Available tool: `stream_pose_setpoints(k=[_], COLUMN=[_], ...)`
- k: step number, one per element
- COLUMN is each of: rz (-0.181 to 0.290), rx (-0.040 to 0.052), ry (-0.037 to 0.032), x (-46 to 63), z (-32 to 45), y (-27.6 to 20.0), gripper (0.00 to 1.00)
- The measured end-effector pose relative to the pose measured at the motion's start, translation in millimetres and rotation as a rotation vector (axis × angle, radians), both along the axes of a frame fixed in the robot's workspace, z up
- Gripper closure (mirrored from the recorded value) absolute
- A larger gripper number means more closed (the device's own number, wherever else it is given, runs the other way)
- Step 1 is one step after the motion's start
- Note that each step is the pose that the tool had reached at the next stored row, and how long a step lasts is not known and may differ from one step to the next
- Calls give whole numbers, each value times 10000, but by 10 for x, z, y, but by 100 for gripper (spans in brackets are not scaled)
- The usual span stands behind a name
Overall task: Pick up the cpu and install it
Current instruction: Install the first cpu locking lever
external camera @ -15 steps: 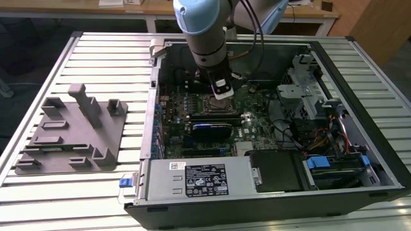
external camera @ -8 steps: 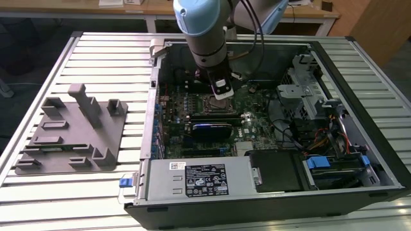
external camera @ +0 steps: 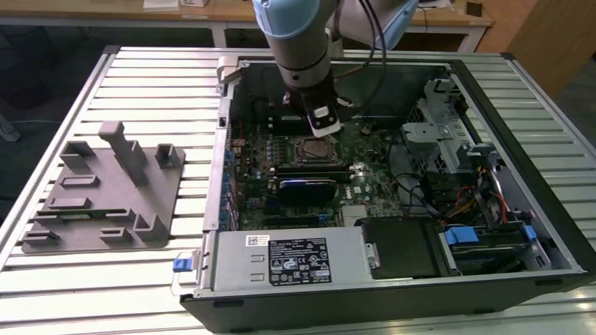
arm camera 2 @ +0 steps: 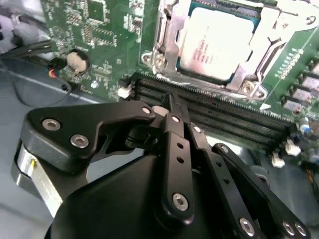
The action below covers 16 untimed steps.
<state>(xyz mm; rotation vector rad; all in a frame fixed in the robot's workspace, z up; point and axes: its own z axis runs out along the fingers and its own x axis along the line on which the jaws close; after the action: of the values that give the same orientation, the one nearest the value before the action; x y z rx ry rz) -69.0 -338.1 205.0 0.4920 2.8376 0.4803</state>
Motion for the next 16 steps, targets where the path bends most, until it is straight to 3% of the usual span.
stream_pose_setpoints(k=[3, 5, 12, 16], rz=[-1, 0, -3, 5], rx=[-43, -263, -1531, -2268], ry=[-1, -1, 19, 108], x=[1, 3, 16, 43], z=[55, 59, 61, 61], y=[2, 2, 15, 20], gripper=[89, 89, 89, 89])
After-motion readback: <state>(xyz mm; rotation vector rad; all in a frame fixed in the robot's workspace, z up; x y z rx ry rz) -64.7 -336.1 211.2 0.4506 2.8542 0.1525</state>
